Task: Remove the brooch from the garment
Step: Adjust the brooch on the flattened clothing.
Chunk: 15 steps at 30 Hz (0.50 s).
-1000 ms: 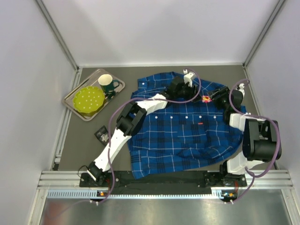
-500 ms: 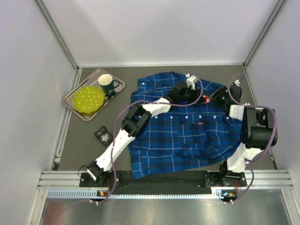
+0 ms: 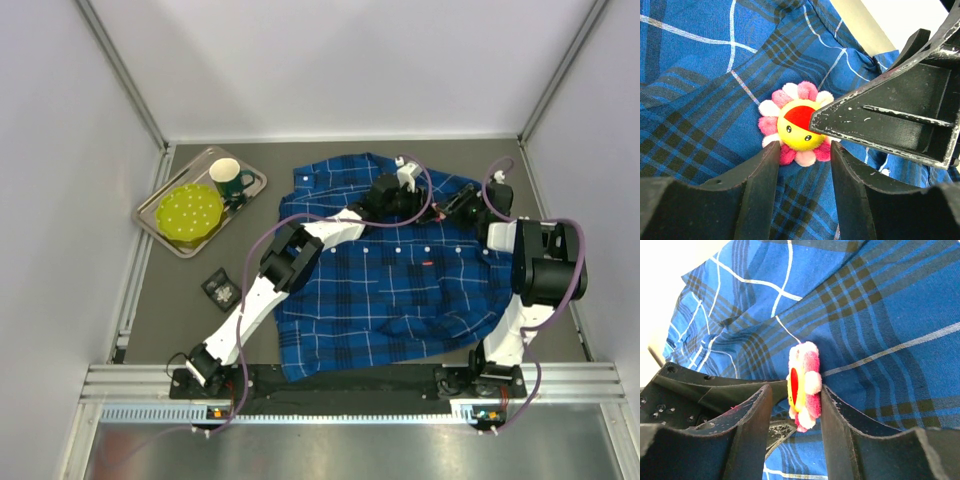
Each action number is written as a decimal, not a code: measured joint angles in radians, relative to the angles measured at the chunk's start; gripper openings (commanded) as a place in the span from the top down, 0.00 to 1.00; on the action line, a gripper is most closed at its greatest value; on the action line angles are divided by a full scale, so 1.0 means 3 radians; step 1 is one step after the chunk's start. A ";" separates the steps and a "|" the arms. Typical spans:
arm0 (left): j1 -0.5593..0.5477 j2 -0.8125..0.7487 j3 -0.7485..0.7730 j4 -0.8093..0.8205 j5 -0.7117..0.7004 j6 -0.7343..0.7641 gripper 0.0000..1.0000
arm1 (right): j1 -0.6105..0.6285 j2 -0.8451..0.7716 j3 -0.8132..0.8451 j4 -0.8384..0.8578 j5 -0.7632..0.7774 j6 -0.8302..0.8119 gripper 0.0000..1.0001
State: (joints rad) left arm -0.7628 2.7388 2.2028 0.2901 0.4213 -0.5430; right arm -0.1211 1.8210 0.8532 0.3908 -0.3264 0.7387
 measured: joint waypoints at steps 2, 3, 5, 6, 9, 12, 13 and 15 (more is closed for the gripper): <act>0.0000 0.0000 0.0000 0.0000 -0.0001 0.0001 0.50 | 0.0000 0.0000 0.0001 0.0033 -0.0023 -0.0022 0.59; 0.0000 0.0000 0.0000 -0.0001 -0.0001 0.0000 0.50 | 0.0000 0.0000 0.0001 0.0046 -0.0037 -0.0032 0.59; 0.0000 0.0000 0.0000 -0.0003 -0.0001 0.0000 0.50 | 0.0001 0.0014 0.0028 0.0053 -0.0051 -0.0053 0.60; 0.0000 0.0000 0.0000 -0.0005 -0.0001 0.0000 0.50 | 0.0003 0.0022 0.0047 0.0048 -0.0050 -0.0074 0.61; 0.0000 0.0000 0.0000 -0.0009 -0.0004 0.0005 0.50 | 0.0034 0.0022 0.0069 0.0071 -0.0047 -0.0135 0.62; 0.0000 0.0000 -0.0003 -0.0013 -0.0022 0.0022 0.47 | 0.0072 0.0018 0.0069 0.0084 -0.0013 -0.0202 0.59; 0.0000 -0.0001 -0.0009 -0.0009 -0.0025 0.0027 0.40 | 0.0092 0.0017 0.0069 0.0089 -0.0005 -0.0229 0.59; 0.0000 -0.0014 -0.0039 0.0020 -0.0018 0.0037 0.34 | 0.0125 0.0014 0.0069 0.0094 0.0001 -0.0276 0.58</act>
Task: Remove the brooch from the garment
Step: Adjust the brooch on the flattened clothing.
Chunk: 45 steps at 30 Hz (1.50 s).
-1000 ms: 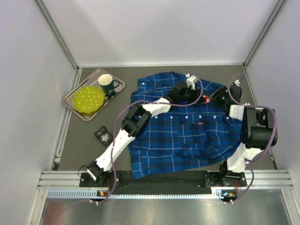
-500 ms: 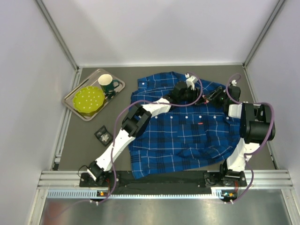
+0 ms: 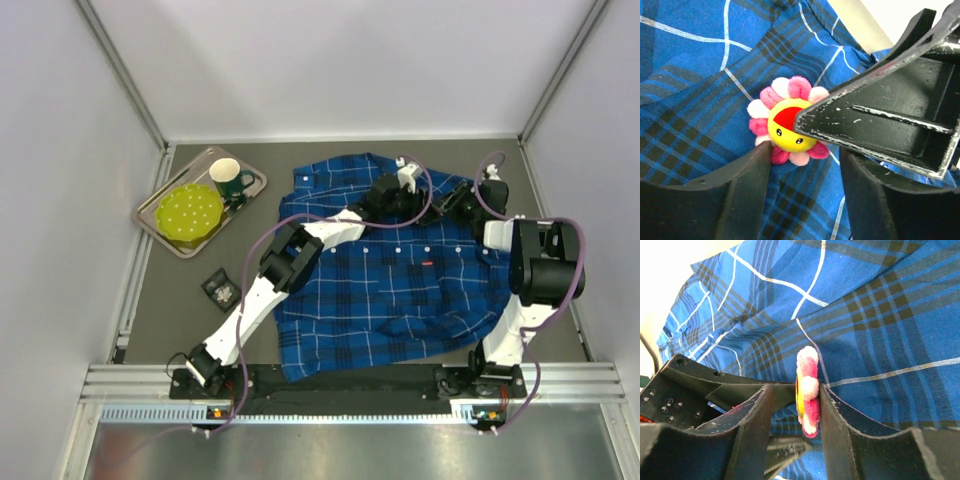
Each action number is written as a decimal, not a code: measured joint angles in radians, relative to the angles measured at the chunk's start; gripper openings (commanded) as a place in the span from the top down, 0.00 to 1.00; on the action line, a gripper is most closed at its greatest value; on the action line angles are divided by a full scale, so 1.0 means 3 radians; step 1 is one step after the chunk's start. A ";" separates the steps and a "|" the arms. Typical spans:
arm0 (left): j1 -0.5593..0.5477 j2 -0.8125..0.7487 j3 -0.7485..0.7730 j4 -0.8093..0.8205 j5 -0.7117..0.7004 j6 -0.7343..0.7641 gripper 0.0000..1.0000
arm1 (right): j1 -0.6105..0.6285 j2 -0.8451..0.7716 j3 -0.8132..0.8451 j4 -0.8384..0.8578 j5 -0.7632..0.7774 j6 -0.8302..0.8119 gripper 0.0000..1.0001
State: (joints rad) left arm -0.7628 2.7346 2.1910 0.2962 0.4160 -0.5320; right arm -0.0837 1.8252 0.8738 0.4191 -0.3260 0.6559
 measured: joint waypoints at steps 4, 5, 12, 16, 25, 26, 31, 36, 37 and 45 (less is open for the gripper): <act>-0.0008 -0.0117 -0.0142 -0.0009 -0.0004 0.0038 0.25 | 0.0032 -0.0009 0.0000 0.0004 -0.0001 -0.0039 0.53; -0.0006 -0.0164 -0.0200 -0.0011 -0.0008 0.0039 0.25 | 0.0038 -0.0018 0.0000 0.0004 -0.0005 -0.0057 0.53; 0.0032 -0.0689 -0.0879 -0.0090 -0.0223 0.0072 0.30 | 0.0088 -0.0065 0.0000 0.0039 -0.0097 -0.0109 0.49; 0.0078 -0.1006 -0.1191 -0.0097 -0.0380 -0.0038 0.26 | 0.0098 -0.0079 0.0000 0.0048 -0.0145 -0.0146 0.45; 0.0131 -0.0985 -0.0567 -0.0403 -0.0570 -0.1156 0.25 | 0.0098 -0.0193 0.0000 0.0011 -0.0184 -0.0282 0.40; 0.0131 -0.0975 -0.0523 -0.0416 -0.0603 -0.1306 0.25 | 0.0098 -0.0193 0.0000 0.0023 -0.0212 -0.0281 0.40; 0.0127 -0.0894 -0.0458 -0.0507 -0.0778 -0.1877 0.24 | -0.0001 -0.0193 -0.0081 0.0257 -0.0444 -0.0086 0.40; 0.0118 -0.0538 -0.0107 -0.0696 -0.0842 -0.2213 0.04 | -0.0170 -0.0156 -0.0164 0.0572 -0.0703 0.0188 0.40; 0.0116 -0.0465 -0.0042 -0.0722 -0.0846 -0.2262 0.02 | -0.0187 -0.0137 -0.0164 0.0624 -0.0744 0.0226 0.40; 0.0071 -0.0298 0.0075 -0.0898 -0.1005 -0.2510 0.09 | -0.0205 -0.0046 -0.0164 0.0712 -0.0932 0.0384 0.40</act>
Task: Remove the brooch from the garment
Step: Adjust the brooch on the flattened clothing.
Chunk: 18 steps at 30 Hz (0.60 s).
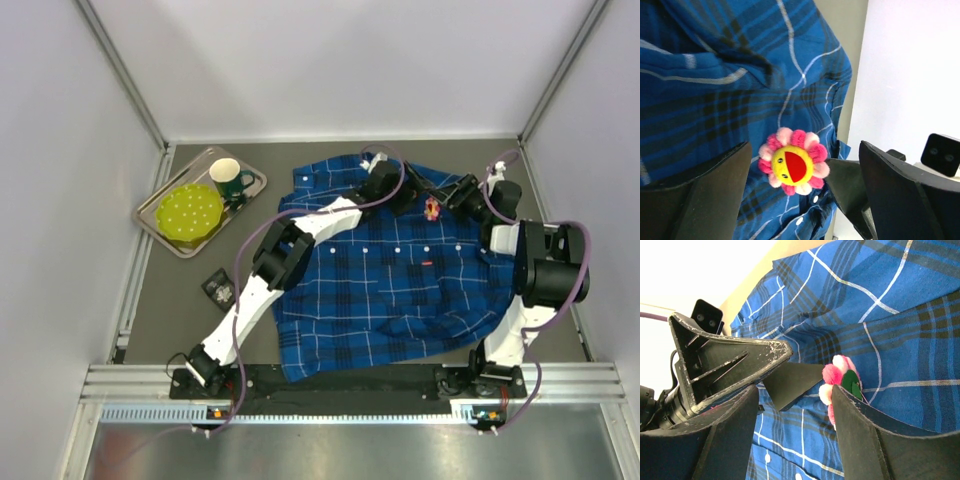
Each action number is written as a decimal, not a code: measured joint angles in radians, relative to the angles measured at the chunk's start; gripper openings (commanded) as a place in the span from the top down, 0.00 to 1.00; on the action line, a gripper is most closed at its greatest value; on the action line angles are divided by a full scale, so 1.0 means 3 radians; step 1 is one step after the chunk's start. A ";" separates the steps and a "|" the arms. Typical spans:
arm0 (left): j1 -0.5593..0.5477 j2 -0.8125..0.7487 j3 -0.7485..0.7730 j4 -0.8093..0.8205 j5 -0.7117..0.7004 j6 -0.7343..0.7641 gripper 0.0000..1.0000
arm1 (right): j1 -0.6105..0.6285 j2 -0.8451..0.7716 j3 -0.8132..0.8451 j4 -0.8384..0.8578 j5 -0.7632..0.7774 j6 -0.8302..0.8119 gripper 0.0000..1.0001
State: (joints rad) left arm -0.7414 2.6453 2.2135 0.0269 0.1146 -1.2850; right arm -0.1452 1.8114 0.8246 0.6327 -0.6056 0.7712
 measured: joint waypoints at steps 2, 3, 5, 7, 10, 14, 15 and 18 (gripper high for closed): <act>-0.0028 0.0006 0.0043 -0.0004 -0.0039 -0.0018 0.14 | -0.0015 0.0000 0.0000 0.0042 -0.0023 0.0028 0.40; -0.0045 0.0006 0.0052 -0.0003 -0.0088 -0.0032 0.15 | -0.0025 0.0000 0.0000 0.0058 -0.0038 0.0057 0.41; -0.0069 0.0006 0.0057 0.0014 -0.0164 -0.0061 0.20 | -0.0050 0.0029 0.0000 0.0102 -0.0076 0.0106 0.43; -0.0092 0.0006 0.0056 0.0005 -0.0240 -0.0071 0.25 | -0.0067 0.0093 0.0000 0.0150 -0.0126 0.0195 0.49; -0.0132 0.0006 0.0055 0.0004 -0.0366 -0.0078 0.32 | -0.0099 0.0226 -0.0017 0.0356 -0.0229 0.0397 0.62; -0.0196 0.0006 0.0038 0.0005 -0.0449 -0.0079 0.33 | -0.0182 0.0469 -0.0118 0.0825 -0.0387 0.0823 0.67; -0.0215 0.0006 0.0036 0.0004 -0.0459 -0.0079 0.32 | -0.0205 0.0532 -0.0139 0.0941 -0.0416 0.0932 0.68; -0.0254 0.0006 0.0031 0.0003 -0.0504 -0.0075 0.30 | -0.0237 0.0600 -0.0181 0.1092 -0.0468 0.1127 0.68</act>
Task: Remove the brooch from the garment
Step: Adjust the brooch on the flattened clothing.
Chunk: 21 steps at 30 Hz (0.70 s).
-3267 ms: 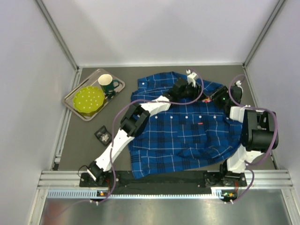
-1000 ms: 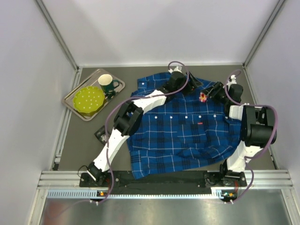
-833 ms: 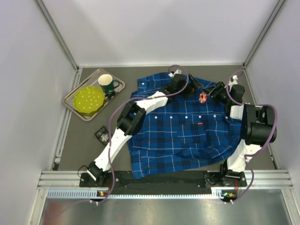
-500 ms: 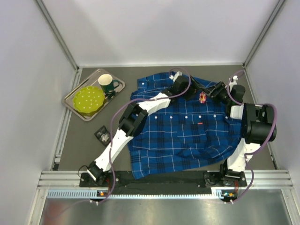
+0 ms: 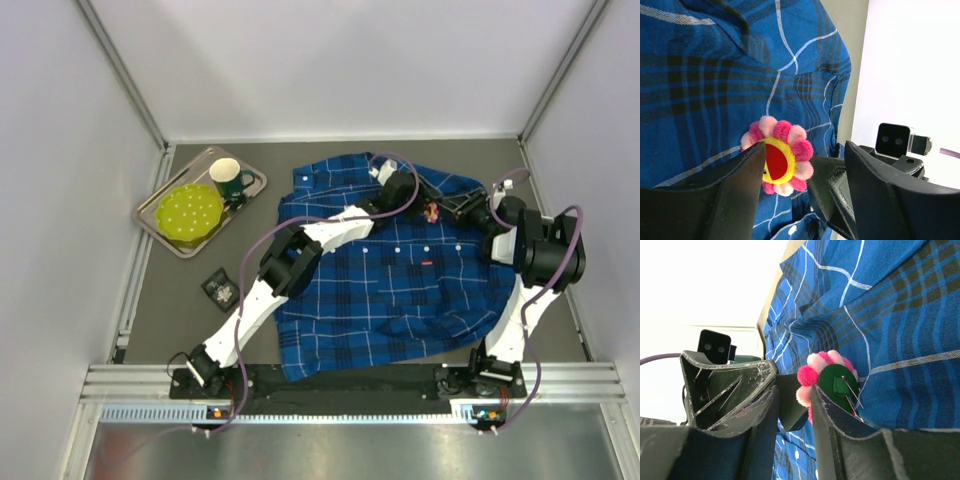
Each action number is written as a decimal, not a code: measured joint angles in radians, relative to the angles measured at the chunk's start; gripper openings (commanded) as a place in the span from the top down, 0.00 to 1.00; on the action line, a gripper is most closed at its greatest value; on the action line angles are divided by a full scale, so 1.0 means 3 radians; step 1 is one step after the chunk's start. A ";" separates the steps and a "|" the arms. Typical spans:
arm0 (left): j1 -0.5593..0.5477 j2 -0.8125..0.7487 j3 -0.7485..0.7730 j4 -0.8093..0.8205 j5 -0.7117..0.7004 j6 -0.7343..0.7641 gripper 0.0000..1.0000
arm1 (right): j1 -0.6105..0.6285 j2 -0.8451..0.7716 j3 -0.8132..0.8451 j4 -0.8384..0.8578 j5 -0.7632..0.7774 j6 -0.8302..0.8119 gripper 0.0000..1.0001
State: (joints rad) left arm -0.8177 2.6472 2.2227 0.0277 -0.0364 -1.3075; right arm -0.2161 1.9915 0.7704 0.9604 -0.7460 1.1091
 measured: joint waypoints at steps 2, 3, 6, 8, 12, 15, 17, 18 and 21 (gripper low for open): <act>-0.0018 0.0000 0.0000 0.0005 -0.0037 0.0001 0.29 | -0.0013 -0.0001 -0.0018 0.0034 -0.0013 0.0045 0.68; -0.0028 0.0000 0.0000 0.0006 -0.0048 0.0001 0.29 | -0.0014 -0.0001 -0.0018 0.0032 -0.0011 0.0047 0.68; -0.0034 0.0000 0.0000 0.0005 -0.0057 0.0001 0.29 | -0.0023 -0.0004 -0.0019 0.0000 -0.0006 0.0031 0.68; -0.0039 0.0000 -0.0001 0.0006 -0.0085 0.0001 0.29 | -0.0032 -0.0023 -0.0019 -0.0038 -0.0003 0.0015 0.71; -0.0058 0.0000 -0.0004 0.0006 -0.0139 -0.0001 0.29 | -0.0034 -0.0052 -0.0034 -0.0114 0.0005 -0.0053 0.87; -0.0064 0.0000 -0.0004 0.0006 -0.0155 -0.0001 0.30 | -0.0050 -0.0052 -0.0037 -0.0161 -0.0003 -0.0058 0.89; -0.0067 0.0000 -0.0005 0.0006 -0.0159 0.0001 0.38 | -0.0074 -0.0052 -0.0038 -0.0168 -0.0008 -0.0076 0.94; -0.0067 0.0000 -0.0009 0.0011 -0.0160 0.0003 0.44 | -0.0086 -0.0053 -0.0038 -0.0177 -0.0010 -0.0090 0.98; -0.0072 0.0001 -0.0058 0.0053 -0.0163 0.0005 0.42 | -0.0123 -0.0089 -0.0038 -0.0282 -0.0006 -0.0154 1.00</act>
State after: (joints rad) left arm -0.8394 2.6476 2.2051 0.0437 -0.0853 -1.3060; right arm -0.2531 1.9648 0.7589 0.8757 -0.7479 1.0630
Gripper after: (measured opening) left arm 0.568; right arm 0.018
